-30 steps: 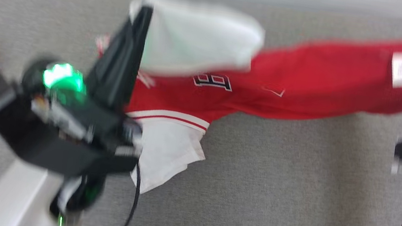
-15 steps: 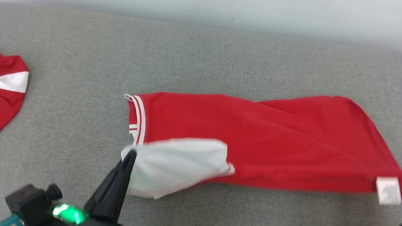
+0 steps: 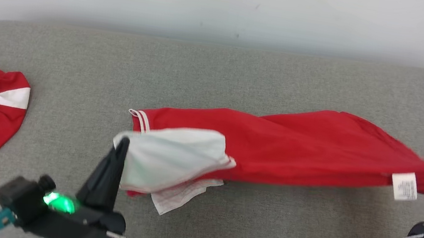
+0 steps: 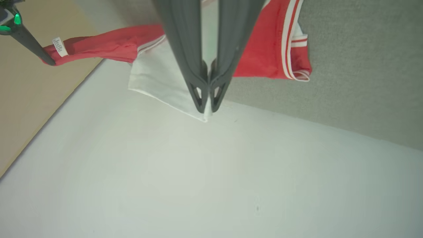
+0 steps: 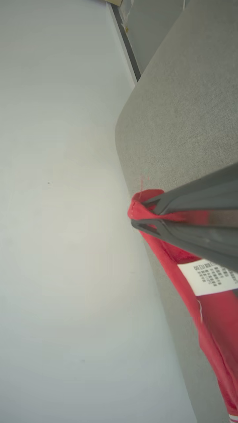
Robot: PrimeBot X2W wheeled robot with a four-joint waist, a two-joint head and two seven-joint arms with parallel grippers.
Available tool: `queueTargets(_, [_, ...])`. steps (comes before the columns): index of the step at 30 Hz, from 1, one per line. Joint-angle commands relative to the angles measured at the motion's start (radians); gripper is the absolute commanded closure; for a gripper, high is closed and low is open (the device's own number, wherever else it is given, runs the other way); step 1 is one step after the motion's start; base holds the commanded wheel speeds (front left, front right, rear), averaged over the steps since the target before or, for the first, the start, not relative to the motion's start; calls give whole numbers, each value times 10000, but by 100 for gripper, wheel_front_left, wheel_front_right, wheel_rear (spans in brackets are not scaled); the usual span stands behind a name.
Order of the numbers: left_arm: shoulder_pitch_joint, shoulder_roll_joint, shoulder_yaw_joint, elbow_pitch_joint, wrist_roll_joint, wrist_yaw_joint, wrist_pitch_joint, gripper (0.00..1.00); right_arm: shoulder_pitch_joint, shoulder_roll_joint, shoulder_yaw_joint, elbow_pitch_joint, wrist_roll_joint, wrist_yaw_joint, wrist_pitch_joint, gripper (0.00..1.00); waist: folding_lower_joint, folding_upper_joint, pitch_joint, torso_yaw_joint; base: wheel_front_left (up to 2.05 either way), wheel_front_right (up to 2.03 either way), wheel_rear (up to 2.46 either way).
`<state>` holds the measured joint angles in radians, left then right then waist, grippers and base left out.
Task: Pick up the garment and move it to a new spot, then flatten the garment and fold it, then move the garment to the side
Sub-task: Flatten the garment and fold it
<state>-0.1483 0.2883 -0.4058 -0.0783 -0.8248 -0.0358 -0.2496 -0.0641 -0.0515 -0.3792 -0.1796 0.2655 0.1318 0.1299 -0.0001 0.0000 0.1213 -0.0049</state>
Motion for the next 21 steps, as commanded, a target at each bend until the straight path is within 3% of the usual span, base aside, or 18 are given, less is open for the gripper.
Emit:
queueTargets(1, [-477, 134, 91, -94, 181, -88, -30, 100, -250, 22, 59, -272, -147, -24, -113, 100, 1, 0, -77, -74, 0, 0, 0])
queueTargets(5, [-1944, 475, 263, -194, 572, -276, 228, 100, -1057, 3, 349, -816, -659, -24, -4, 100, 1, 0, -52, -186, 0, 0, 0])
queueTargets(10, [-4299, 876, 420, 372, 990, -517, 662, 100, -2527, -595, 1122, -741, -912, -24, 501, 100, 1, 0, 182, -416, 0, 0, 0])
queueTargets(15, [-5881, 830, 346, 1202, 1103, -685, 814, 100, -3663, -1006, 1794, -125, -895, -24, 803, 100, 1, 0, 469, -582, 0, 0, 0])
queueTargets(21, [-7620, 539, 31, 2177, 1255, -877, 504, 100, -4858, -1169, 2223, 499, -927, -24, 382, 100, 1, 0, 849, -729, 0, 0, 0])
